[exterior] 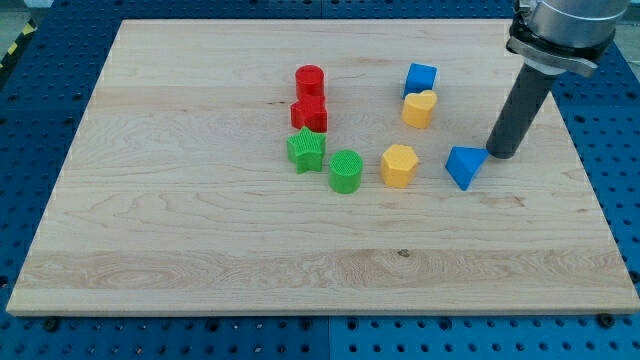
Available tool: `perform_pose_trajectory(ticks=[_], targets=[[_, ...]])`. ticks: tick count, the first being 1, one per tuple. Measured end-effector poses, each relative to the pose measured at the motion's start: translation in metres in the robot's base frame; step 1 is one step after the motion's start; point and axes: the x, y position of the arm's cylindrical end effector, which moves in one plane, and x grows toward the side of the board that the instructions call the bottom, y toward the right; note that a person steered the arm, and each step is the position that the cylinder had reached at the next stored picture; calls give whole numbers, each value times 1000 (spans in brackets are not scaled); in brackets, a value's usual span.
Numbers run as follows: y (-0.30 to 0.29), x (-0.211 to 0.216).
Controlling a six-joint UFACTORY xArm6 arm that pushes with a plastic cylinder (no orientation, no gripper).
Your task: Move the blue triangle towards the bottom center
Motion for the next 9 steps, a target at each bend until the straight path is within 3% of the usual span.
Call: perform_pose_trajectory(ticks=[3, 5, 7, 9], targets=[[-22, 27], [-65, 37], [-95, 95], [-151, 98]])
